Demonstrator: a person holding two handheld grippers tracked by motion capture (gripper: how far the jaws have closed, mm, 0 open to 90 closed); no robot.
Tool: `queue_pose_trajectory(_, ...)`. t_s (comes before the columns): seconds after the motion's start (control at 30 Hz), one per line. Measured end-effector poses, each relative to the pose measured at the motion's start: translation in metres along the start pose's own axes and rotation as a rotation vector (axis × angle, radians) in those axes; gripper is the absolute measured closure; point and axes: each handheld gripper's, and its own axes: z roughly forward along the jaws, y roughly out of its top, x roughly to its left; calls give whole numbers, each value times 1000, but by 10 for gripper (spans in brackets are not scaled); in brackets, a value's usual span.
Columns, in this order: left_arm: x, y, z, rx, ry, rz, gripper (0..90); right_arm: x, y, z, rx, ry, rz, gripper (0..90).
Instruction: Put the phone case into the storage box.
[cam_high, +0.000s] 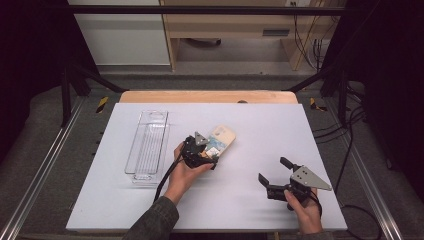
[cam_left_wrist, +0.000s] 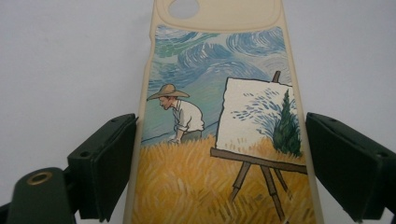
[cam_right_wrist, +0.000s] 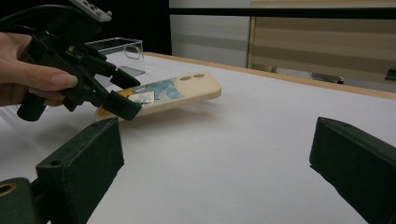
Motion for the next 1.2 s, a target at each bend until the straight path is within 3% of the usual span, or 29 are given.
queue_pose_trajectory(0.3,-1,0,-17,-85,8,20,116,2,0,2,7,-10,23,33)
queue_pose_trajectory(0.6,-9,-8,-30,-188,8,52,115,4,1,3,8,-41,93,33)
queue_pose_trajectory(0.9,-16,-16,-42,-297,-6,66,115,17,6,7,26,-16,183,53)
queue_pose_trajectory(1.2,-17,-27,-66,-397,-37,59,115,35,24,16,51,21,181,51)
